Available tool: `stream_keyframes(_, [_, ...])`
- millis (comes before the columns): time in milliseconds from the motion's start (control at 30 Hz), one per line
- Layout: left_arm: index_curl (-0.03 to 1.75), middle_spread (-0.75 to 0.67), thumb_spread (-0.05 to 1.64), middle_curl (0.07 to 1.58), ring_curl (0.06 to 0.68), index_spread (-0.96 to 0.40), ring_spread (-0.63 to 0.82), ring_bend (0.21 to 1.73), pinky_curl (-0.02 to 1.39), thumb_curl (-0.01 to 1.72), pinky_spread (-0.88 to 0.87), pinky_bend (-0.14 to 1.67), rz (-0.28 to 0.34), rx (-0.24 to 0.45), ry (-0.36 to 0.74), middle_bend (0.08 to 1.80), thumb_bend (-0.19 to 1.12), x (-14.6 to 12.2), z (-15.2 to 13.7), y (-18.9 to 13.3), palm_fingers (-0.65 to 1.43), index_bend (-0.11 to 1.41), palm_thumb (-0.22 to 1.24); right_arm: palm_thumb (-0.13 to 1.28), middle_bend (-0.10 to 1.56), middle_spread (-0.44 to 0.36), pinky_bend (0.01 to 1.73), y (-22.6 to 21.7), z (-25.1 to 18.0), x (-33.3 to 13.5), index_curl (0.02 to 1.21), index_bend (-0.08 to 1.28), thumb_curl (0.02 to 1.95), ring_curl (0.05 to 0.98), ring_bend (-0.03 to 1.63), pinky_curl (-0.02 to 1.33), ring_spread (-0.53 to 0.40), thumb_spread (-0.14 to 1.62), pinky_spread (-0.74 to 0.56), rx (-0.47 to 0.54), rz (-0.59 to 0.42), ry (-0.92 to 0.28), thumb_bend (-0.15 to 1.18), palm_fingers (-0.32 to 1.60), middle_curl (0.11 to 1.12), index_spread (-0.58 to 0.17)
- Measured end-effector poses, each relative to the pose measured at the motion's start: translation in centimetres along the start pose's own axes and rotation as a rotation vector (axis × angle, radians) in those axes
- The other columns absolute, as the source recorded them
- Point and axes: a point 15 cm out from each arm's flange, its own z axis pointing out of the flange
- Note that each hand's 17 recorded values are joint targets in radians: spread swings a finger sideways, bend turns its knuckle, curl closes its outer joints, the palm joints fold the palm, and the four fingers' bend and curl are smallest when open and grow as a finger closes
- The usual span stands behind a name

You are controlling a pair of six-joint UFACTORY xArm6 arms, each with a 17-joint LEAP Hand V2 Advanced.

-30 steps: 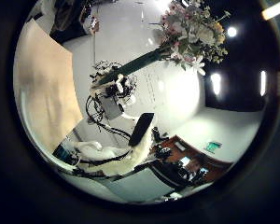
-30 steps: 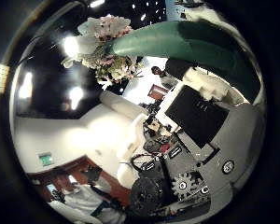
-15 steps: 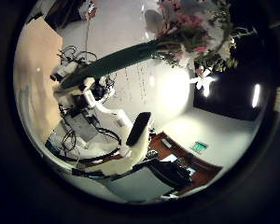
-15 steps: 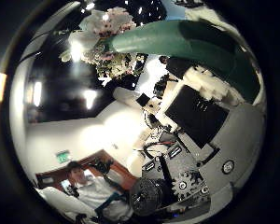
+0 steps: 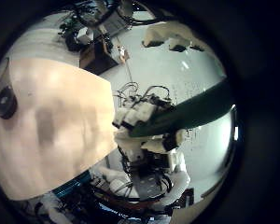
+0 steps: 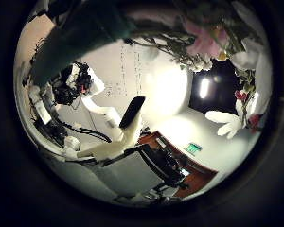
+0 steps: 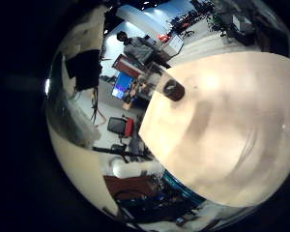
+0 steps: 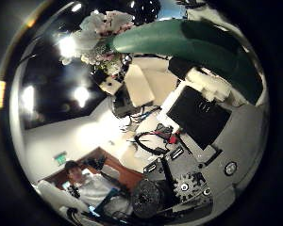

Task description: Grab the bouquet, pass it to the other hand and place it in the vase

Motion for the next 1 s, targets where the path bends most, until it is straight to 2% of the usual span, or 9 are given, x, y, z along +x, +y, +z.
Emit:
stream_keyframes(100, [0.36,-0.18,0.98,0.61,0.215,-0.03,-0.08,0.84,0.05,0.34,-0.07,0.93,-0.027,-0.013,0.039,0.7,-0.02,0.2,0.1,-0.1,0.71,0.16,0.36,1.17,1.41,-0.119,1.22,0.0,0.8,0.1,0.87,1.18,1.32,0.656,1.49,0.89,-0.173,0.8,-0.21,-0.014,-0.005,0.008,0.0,1.15,0.73,-0.214])
stream_keyframes(200, [0.4,-0.26,1.0,0.66,0.271,-0.13,-0.26,0.98,0.09,0.35,-0.28,1.06,-0.037,-0.022,0.085,0.76,0.0,1.0,0.4,-0.2,0.91,0.22,0.45,1.17,1.41,-0.119,1.22,0.0,1.3,0.0,0.87,1.18,1.32,0.656,1.49,0.9,-0.173,0.8,-0.21,-0.028,-0.004,0.008,0.0,1.16,0.73,-0.214])
stream_keyframes(367, [0.52,-0.38,1.04,0.77,0.394,-0.3,-0.4,1.21,0.21,0.42,-0.44,1.27,-0.039,-0.009,0.148,0.83,0.08,1.9,0.5,-0.8,1.17,0.39,0.7,1.17,1.41,-0.12,1.21,-0.5,1.5,0.8,0.86,1.19,1.33,0.656,1.49,0.91,-0.173,0.8,-0.21,-0.019,0.006,0.038,0.0,1.15,0.73,-0.213])
stream_keyframes(467, [0.63,-0.43,1.07,0.83,0.443,-0.4,-0.41,1.29,0.27,0.48,-0.45,1.38,-0.013,0.013,0.168,0.9,0.12,2.3,0.4,-1.0,1.22,0.55,0.81,1.16,1.41,-0.121,1.21,-0.5,1.4,1.2,0.86,1.19,1.31,0.656,1.49,0.92,-0.174,0.81,-0.21,-0.014,0.022,0.043,-0.01,1.14,0.73,-0.214])
stream_keyframes(567, [0.73,-0.47,1.08,0.89,0.483,-0.47,-0.41,1.36,0.31,0.54,-0.46,1.44,0.031,0.062,0.162,0.98,0.15,2.5,-0.4,-1.3,1.17,0.7,0.87,1.04,1.4,-0.123,1.21,-0.8,1.3,1.7,0.86,1.17,1.22,0.651,1.48,0.92,-0.178,0.83,-0.22,0.005,0.046,0.055,-0.06,1.13,0.73,-0.217])
stream_keyframes(700, [0.83,-0.49,1.1,0.94,0.521,-0.54,-0.4,1.42,0.36,0.59,-0.45,1.51,0.143,0.119,0.139,1.05,0.16,3.2,-1.4,-1.5,1.11,0.81,0.9,0.91,1.31,-0.134,1.13,-1.0,1.1,1.6,0.82,1.04,1.06,0.611,1.41,0.85,-0.188,0.9,-0.29,0.017,0.071,0.046,-0.05,1.07,0.69,-0.239])
stream_keyframes(800, [0.89,-0.51,1.12,0.97,0.541,-0.57,-0.4,1.45,0.39,0.62,-0.44,1.54,0.2,0.136,0.131,1.08,0.15,3.9,-1.7,-1.6,1.08,0.85,0.9,0.86,1.18,-0.15,1.1,-1.1,1.0,1.4,0.79,0.84,0.96,0.585,1.34,0.8,-0.212,0.94,-0.38,0.025,0.087,0.036,-0.05,0.8,0.65,-0.272])
stream_keyframes(867, [0.93,-0.51,1.13,0.98,0.551,-0.59,-0.4,1.46,0.41,0.64,-0.44,1.55,0.238,0.15,0.135,1.1,0.15,4.7,-2.0,-1.5,1.07,0.86,0.9,0.83,1.05,-0.156,1.13,-1.6,1.1,1.0,0.75,0.64,0.9,0.581,1.35,0.79,-0.222,0.95,-0.42,0.039,0.102,0.012,-0.04,0.52,0.62,-0.283])
stream_keyframes(1000, [0.98,-0.52,1.14,1.0,0.564,-0.61,-0.39,1.48,0.44,0.68,-0.43,1.56,0.3,0.191,0.127,1.11,0.14,6.7,-2.8,-1.5,1.06,0.87,0.91,0.81,0.84,-0.12,1.01,-2.0,1.3,-0.2,0.64,0.48,0.8,0.518,1.21,0.77,-0.185,0.97,-0.26,0.039,0.128,-0.042,-0.04,0.11,0.53,-0.316])
